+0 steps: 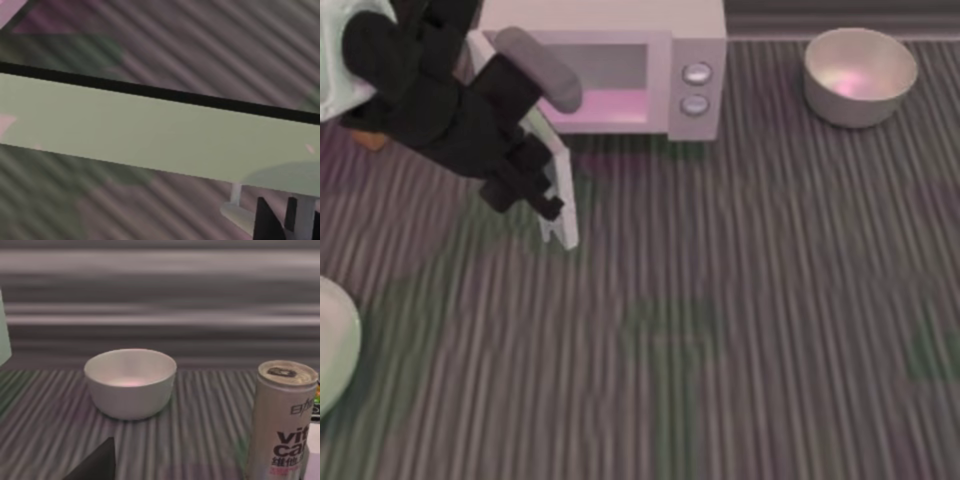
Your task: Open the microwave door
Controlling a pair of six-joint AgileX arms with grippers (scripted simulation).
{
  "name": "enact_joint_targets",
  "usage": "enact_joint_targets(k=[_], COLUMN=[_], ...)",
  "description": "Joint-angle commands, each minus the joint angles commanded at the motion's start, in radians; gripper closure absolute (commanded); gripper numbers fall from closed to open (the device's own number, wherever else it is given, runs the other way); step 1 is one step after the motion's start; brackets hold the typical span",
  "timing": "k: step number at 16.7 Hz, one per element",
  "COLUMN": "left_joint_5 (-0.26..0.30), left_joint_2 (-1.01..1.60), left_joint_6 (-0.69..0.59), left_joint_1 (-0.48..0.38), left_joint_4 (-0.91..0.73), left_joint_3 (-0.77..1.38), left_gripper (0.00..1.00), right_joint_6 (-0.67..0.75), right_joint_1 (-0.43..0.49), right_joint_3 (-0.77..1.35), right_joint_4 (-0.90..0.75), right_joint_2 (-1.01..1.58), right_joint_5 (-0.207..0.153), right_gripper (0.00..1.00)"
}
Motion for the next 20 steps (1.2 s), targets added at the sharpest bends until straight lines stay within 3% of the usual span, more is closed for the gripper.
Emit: enact_joint_targets(k=[11,20], left_joint_5=[0.084,0.087], left_joint_2=[-0.011,-0.011], left_joint_6=[0.187,0.192], left_joint_1=[0.076,0.078], left_joint_4=[-0.062,-0.064], left_joint_3=[-0.006,-0.006], left_gripper=[1.00,1.00], right_joint_6=[0.000,0.000], right_joint_1=[0.000,0.000], right_joint_3=[0.000,0.000], right_joint_4=[0.000,0.000], right_joint_2=[0.000,0.000], right_joint_5=[0.000,0.000], right_gripper=[0.00,0.00])
